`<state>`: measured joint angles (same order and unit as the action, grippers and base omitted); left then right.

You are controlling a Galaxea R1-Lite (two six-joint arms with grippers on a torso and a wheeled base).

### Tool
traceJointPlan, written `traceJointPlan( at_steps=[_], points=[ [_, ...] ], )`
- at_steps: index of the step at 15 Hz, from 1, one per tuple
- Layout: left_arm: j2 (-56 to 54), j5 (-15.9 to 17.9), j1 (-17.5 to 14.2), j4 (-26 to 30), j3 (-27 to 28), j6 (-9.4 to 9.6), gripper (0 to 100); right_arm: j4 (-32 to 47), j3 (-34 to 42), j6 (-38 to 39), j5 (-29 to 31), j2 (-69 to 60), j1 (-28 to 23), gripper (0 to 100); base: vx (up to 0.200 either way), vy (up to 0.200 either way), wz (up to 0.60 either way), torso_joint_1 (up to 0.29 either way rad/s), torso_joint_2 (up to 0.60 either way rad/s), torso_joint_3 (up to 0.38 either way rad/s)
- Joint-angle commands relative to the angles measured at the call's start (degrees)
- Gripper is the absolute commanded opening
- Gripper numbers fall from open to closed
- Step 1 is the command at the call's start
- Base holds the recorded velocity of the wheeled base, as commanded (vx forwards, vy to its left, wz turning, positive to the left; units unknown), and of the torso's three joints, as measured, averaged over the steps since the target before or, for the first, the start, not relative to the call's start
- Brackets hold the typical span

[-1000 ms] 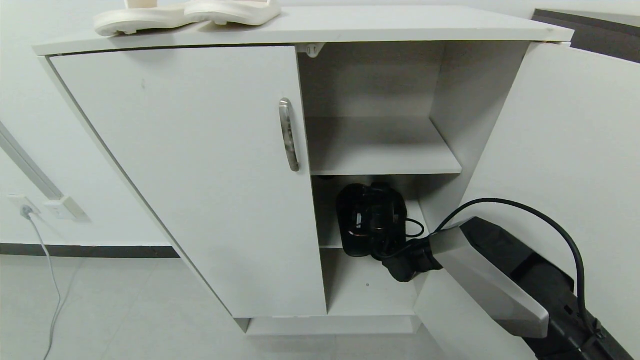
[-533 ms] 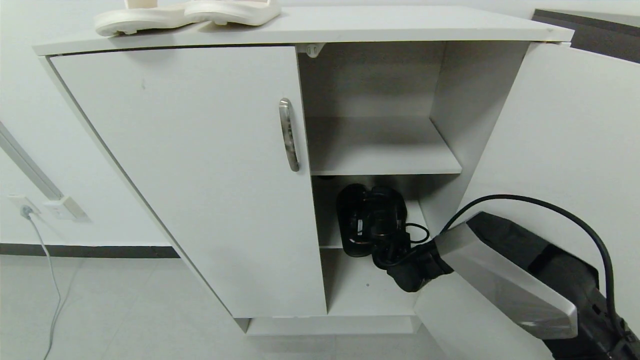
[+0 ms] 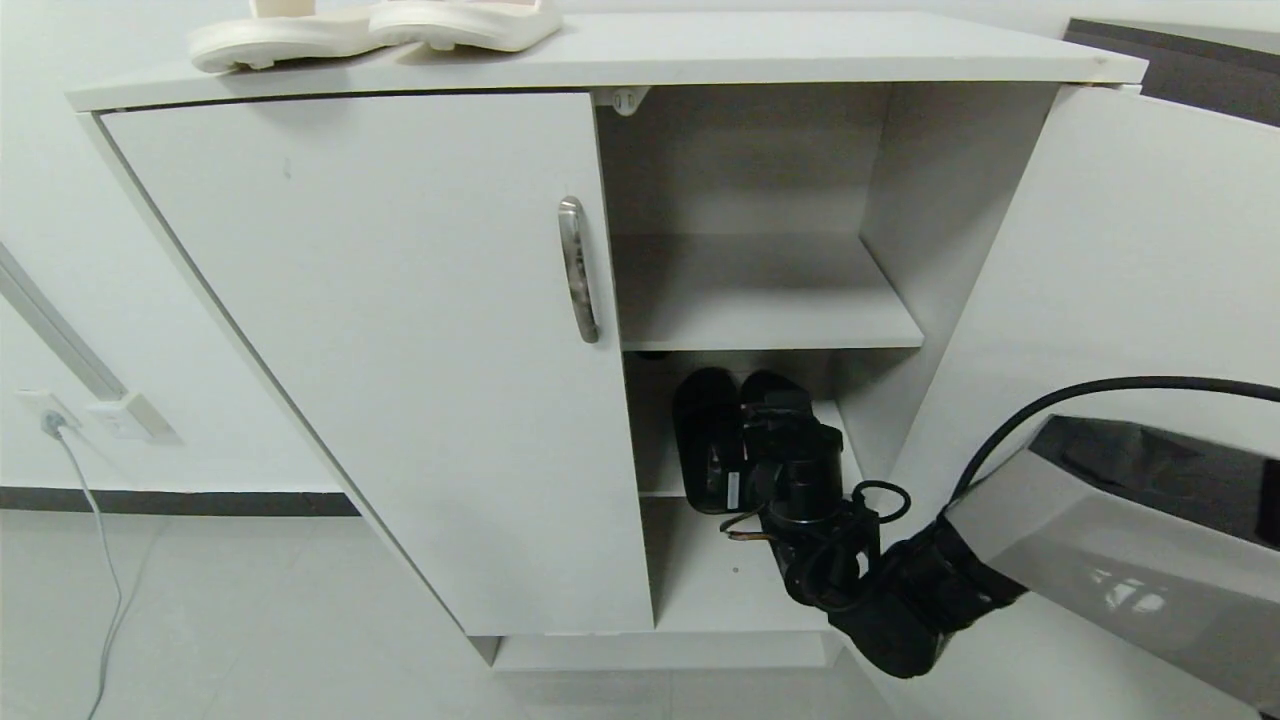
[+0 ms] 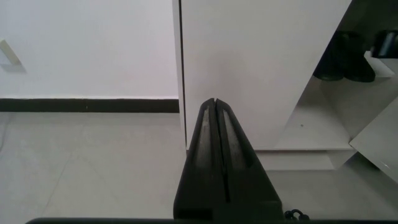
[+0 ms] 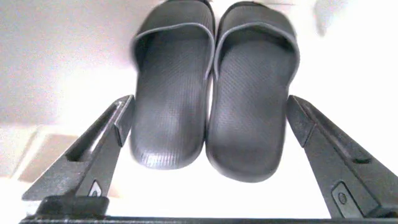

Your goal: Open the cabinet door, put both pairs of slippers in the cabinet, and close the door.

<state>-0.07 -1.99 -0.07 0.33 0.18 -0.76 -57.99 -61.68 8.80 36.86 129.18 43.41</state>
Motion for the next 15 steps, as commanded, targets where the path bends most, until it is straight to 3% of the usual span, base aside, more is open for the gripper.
traceJointPlan(
  at_steps=[1, 5, 11, 15],
  points=[
    [0.07, -0.03, -0.01, 0.02, -0.01, -0.04, 0, -1.25, 6.40, 0.34, 0.05, -7.02, 1.85, 100, 0.000, 0.000, 0.00, 0.000, 0.00, 0.000],
    [0.07, 0.05, -0.01, 0.02, -0.01, -0.04, 0, -1.51, 7.10, 0.25, 0.05, -6.49, 2.03, 100, 0.000, 0.000, 0.00, 0.000, 0.00, 0.000],
    [0.07, 0.05, -0.01, 0.02, -0.01, -0.12, 0, -1.51, 7.19, -0.19, 0.23, -6.93, 2.03, 100, -0.200, 0.000, 0.00, 0.001, 0.00, 0.004],
    [0.07, -1.00, -0.01, -0.07, -0.09, -0.21, 0, -1.60, 8.77, -0.19, 0.14, -7.81, 1.85, 100, 0.000, 0.000, 0.00, 0.000, 0.00, 0.000]
  ],
)
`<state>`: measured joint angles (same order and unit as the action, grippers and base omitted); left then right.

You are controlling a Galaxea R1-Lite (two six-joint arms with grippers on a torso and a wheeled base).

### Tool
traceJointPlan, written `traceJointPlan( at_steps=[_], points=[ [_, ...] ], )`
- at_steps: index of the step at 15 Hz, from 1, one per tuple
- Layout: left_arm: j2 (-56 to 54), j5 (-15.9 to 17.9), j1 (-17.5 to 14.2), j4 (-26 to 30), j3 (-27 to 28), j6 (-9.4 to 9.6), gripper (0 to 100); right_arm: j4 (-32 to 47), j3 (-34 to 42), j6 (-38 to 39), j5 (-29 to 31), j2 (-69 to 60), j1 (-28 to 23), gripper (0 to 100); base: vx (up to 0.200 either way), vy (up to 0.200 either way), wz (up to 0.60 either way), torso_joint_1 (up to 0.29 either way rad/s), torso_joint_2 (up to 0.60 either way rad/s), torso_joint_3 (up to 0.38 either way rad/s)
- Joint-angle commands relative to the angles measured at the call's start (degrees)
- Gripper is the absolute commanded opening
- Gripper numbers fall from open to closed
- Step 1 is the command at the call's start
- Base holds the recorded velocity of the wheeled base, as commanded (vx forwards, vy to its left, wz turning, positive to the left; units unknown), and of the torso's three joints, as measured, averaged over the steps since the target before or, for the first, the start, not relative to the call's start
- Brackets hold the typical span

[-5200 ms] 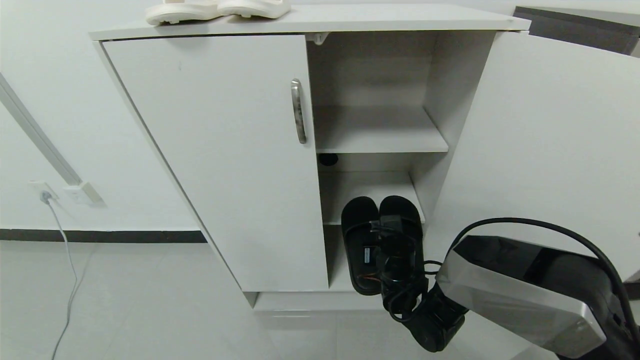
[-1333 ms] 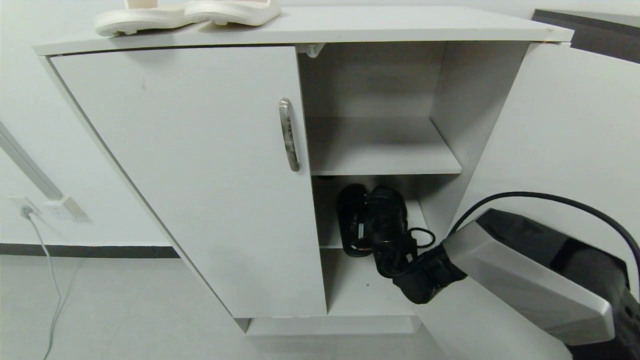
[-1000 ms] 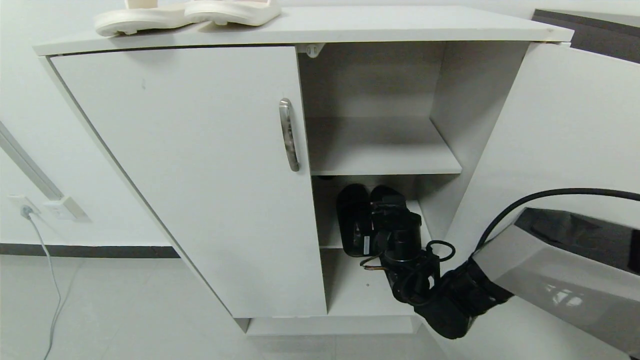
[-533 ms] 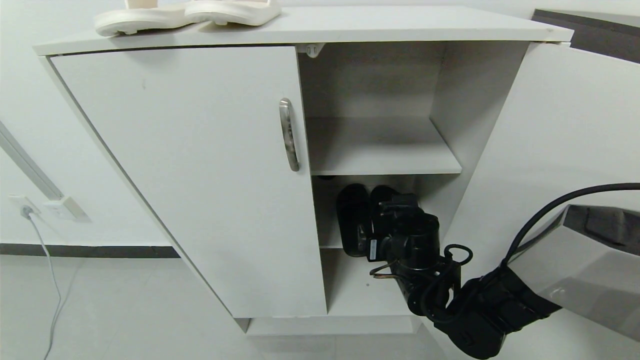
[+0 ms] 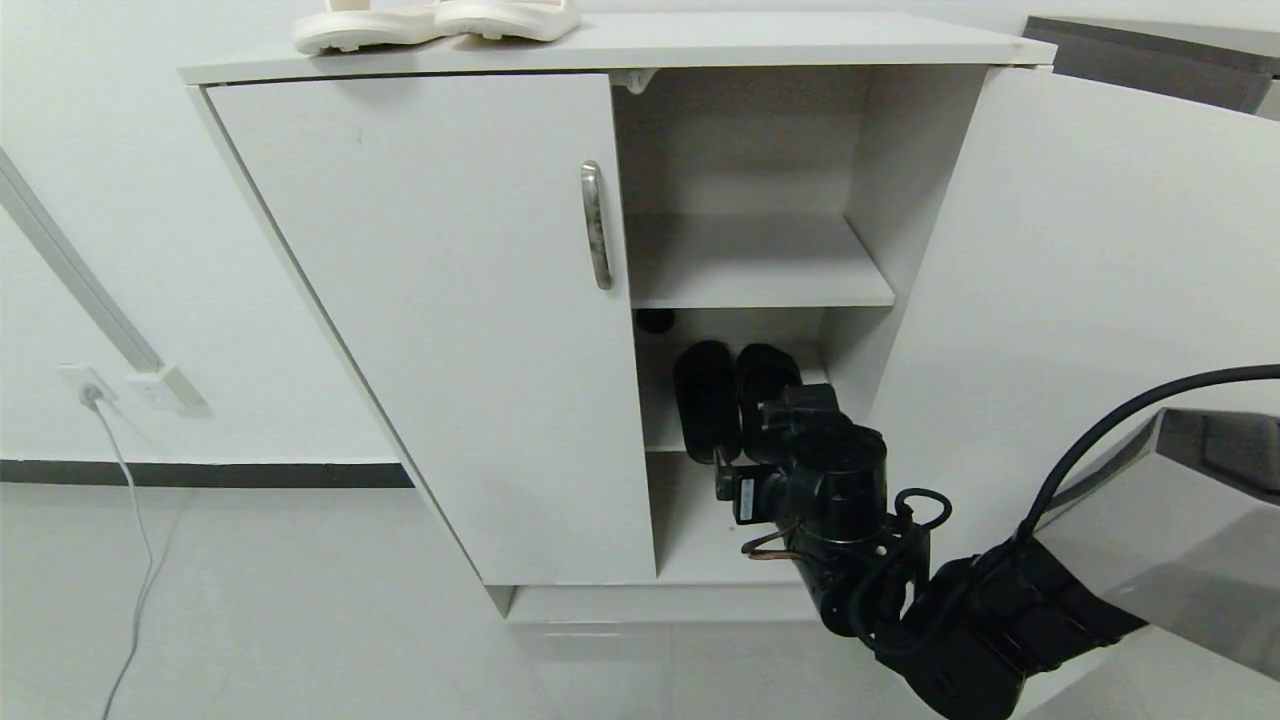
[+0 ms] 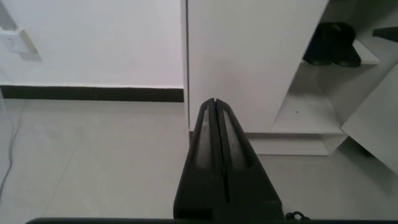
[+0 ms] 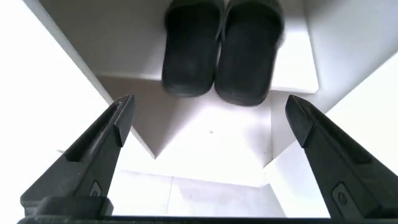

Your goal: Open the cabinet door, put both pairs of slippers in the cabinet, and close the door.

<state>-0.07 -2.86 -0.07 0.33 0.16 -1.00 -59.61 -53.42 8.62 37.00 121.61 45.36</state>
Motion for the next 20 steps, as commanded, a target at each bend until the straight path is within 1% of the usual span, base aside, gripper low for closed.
traceJointPlan(
  at_steps=[1, 13, 20],
  points=[
    [0.07, 0.05, -0.01, -0.07, 0.02, 0.12, 0, 0.02, 0.86, -0.01, 0.00, -0.24, -0.10, 100, 0.000, 0.000, 0.00, 0.000, 0.00, 0.000],
    [0.07, 0.58, -0.01, 0.11, 0.02, 0.38, 0, -0.86, 1.74, -0.09, 0.09, -0.24, 0.69, 100, 0.000, 0.000, 0.00, 0.000, 0.00, 0.000],
    [0.07, 0.49, -0.01, 0.02, 0.02, 0.38, 0, -0.86, 2.09, -0.18, 0.36, -0.59, 0.87, 100, 0.000, 0.000, 0.00, -0.001, 0.01, 0.163]
  ],
)
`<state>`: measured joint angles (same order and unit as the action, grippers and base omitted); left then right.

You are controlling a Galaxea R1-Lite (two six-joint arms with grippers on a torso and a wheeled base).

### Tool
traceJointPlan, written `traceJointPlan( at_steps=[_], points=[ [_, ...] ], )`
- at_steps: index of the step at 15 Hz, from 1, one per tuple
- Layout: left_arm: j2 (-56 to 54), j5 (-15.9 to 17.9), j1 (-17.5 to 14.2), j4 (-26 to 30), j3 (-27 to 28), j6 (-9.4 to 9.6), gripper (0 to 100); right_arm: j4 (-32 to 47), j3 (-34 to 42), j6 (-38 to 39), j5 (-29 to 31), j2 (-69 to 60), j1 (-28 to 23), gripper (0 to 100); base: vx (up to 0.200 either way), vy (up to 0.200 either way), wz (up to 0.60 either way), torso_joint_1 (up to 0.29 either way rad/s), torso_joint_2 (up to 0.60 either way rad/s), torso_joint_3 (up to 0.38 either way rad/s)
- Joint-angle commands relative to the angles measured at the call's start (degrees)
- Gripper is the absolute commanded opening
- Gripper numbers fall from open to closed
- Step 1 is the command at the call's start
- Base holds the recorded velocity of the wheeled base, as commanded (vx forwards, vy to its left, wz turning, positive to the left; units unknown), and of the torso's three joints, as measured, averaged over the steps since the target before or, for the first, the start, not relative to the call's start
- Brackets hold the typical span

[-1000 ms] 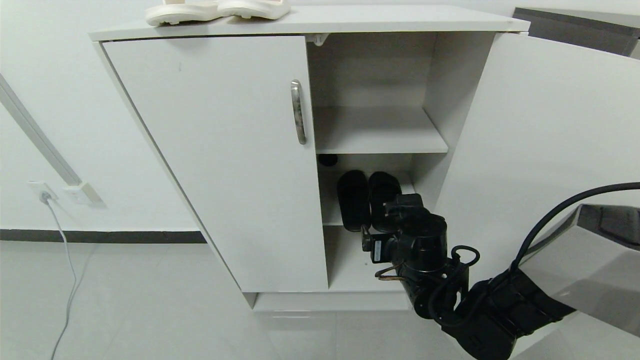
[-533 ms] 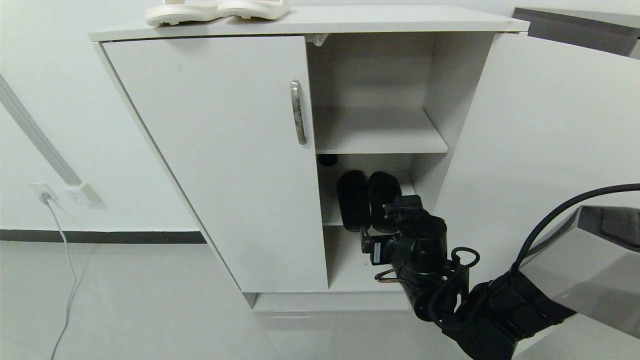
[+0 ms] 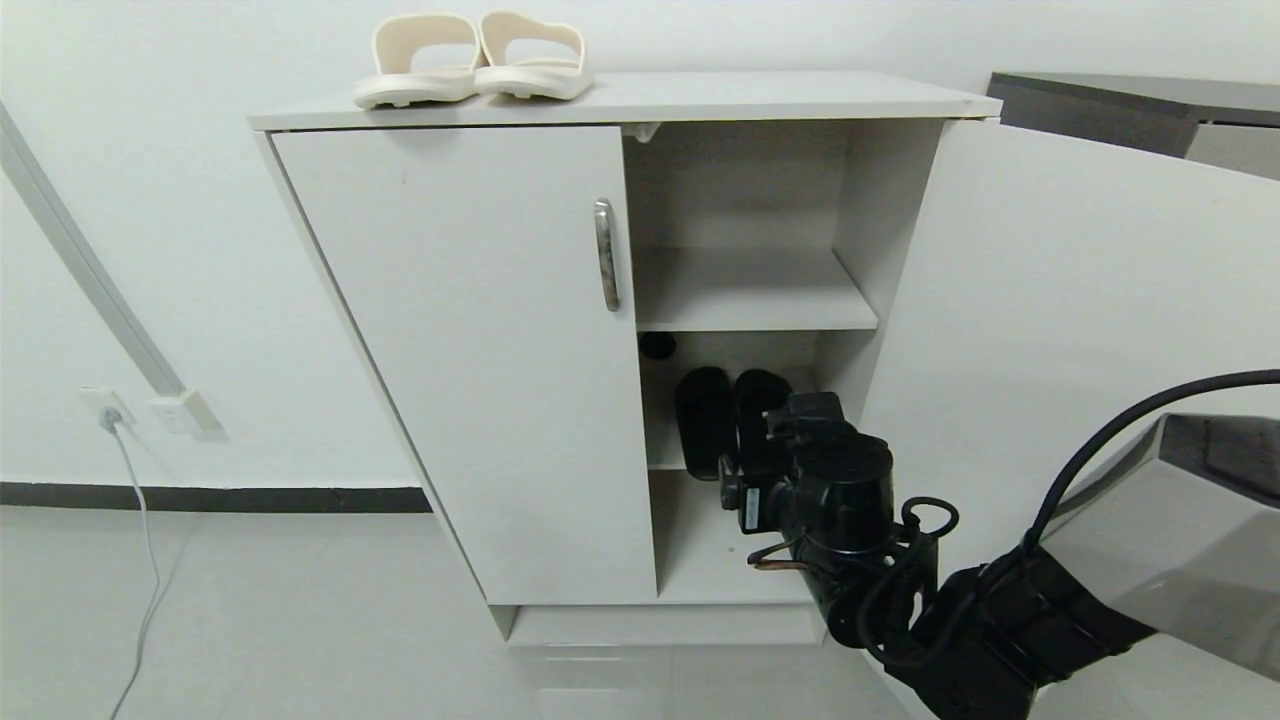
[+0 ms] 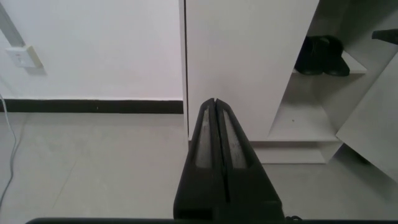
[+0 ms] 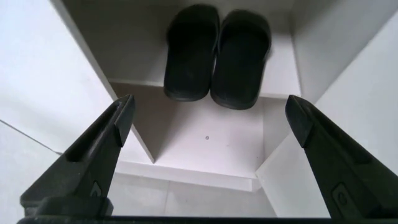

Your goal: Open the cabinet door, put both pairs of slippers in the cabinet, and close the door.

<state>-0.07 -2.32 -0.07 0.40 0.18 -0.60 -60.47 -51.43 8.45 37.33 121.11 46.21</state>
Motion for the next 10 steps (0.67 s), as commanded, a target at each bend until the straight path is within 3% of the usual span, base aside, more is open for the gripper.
traceJointPlan(
  at_steps=[1, 10],
  points=[
    [0.07, -0.14, -0.01, -0.05, -0.01, -0.02, 0, 0.00, 0.10, -0.01, 0.29, -0.09, 0.02, 100, 0.000, 0.000, 0.00, 0.002, 0.00, 0.168],
    [0.07, -0.06, -0.01, -0.05, -0.01, 0.07, 0, 0.00, 0.10, -0.01, 1.78, 0.18, 0.10, 100, 0.000, 0.000, 0.00, 0.000, 0.00, 0.011]
  ],
)
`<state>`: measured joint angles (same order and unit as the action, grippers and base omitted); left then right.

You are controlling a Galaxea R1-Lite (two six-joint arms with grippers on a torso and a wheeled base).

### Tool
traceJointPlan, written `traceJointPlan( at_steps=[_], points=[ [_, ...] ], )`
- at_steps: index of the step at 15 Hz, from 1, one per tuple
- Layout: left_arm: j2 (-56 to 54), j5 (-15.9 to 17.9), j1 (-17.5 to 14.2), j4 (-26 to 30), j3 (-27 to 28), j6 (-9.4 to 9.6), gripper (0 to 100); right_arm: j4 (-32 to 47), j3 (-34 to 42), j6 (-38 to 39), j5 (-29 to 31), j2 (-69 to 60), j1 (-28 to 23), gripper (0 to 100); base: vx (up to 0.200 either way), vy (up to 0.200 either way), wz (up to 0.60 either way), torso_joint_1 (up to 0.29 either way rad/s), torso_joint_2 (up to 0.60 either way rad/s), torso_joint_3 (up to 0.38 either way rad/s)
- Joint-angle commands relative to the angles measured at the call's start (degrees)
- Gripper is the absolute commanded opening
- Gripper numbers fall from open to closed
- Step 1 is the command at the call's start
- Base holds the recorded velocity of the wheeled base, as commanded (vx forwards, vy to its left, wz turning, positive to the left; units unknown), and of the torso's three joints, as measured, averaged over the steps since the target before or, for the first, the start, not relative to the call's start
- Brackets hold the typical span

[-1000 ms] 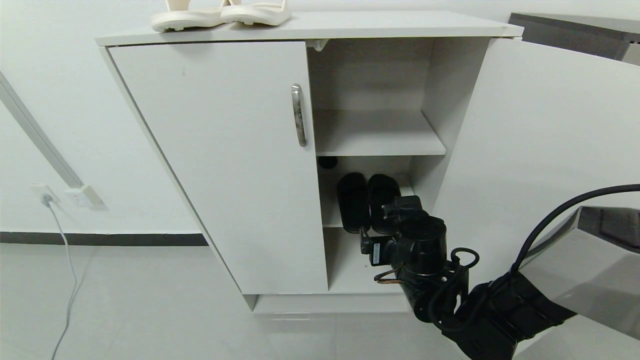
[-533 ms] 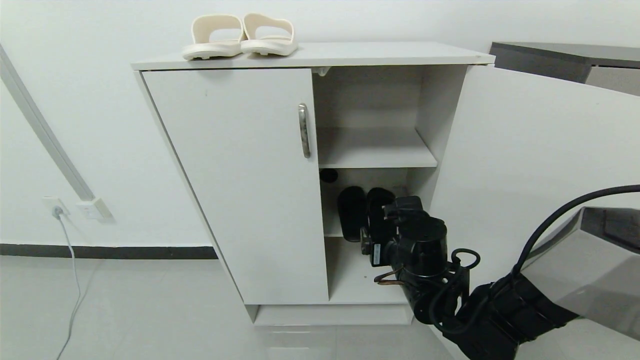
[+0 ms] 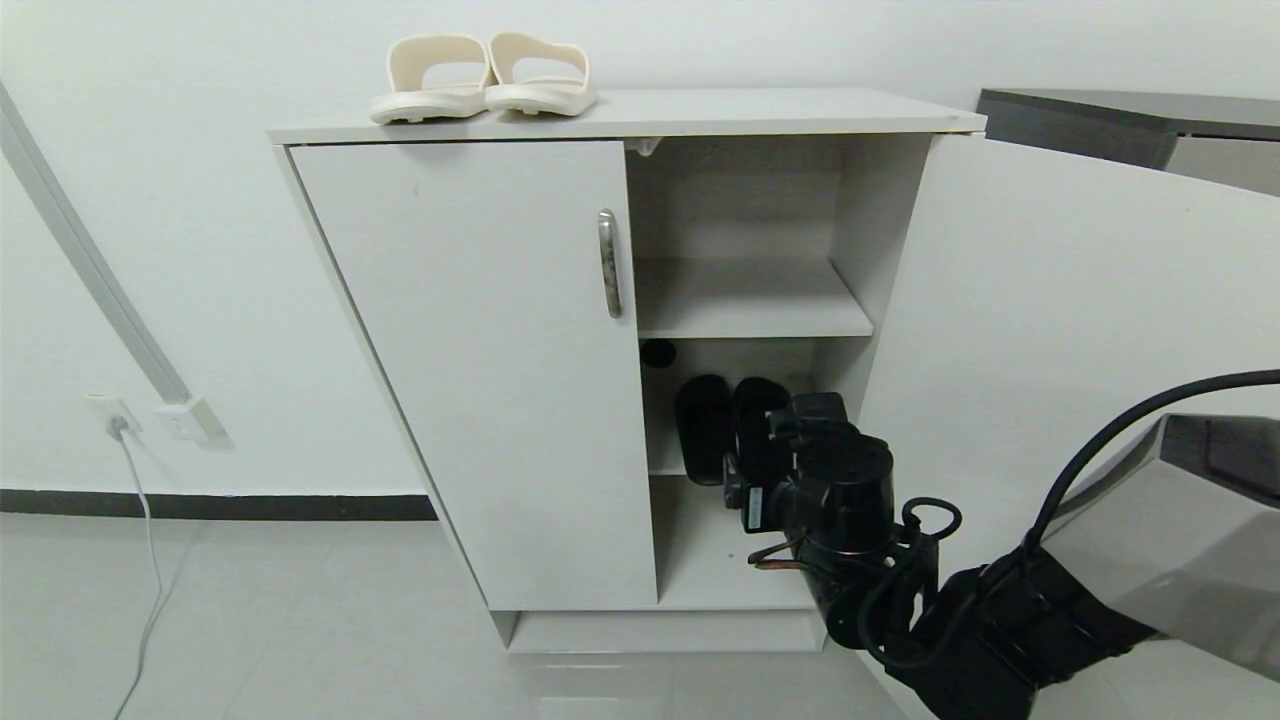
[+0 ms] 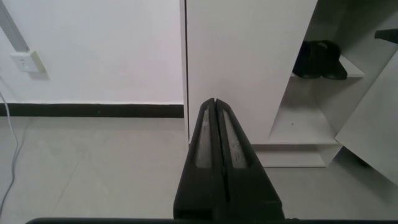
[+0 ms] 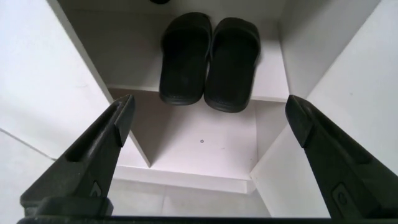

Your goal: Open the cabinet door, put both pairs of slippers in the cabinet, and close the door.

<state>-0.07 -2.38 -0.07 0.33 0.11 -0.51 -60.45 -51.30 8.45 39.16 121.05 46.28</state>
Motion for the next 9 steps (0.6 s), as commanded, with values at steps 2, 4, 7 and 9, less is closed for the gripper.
traceJointPlan(
  at_steps=[2, 4, 7, 9],
  points=[
    [0.07, -0.08, -0.01, 0.02, -0.02, -0.10, 0, -0.02, 0.06, -0.01, 0.04, 0.24, 0.13, 100, 0.000, 0.000, 0.00, 0.000, 0.00, 0.000],
    [0.07, -0.17, -0.01, 0.02, -0.02, -0.10, 0, -0.02, 0.15, 0.08, 0.04, 0.24, 0.31, 100, 0.000, 0.200, 0.00, 0.002, 0.00, 0.002],
    [0.07, -0.08, -0.01, 0.02, 0.07, -0.02, 0, -0.02, 0.15, -0.01, 0.04, 0.24, 0.31, 100, 0.000, 0.200, 0.00, 0.007, 0.00, 0.006],
    [0.07, -0.08, -0.01, 0.02, -0.02, -0.10, 0, -0.02, 0.06, -0.01, 0.04, 0.24, 0.31, 100, 0.000, 0.200, 0.00, 0.000, 0.00, 0.002]
  ],
)
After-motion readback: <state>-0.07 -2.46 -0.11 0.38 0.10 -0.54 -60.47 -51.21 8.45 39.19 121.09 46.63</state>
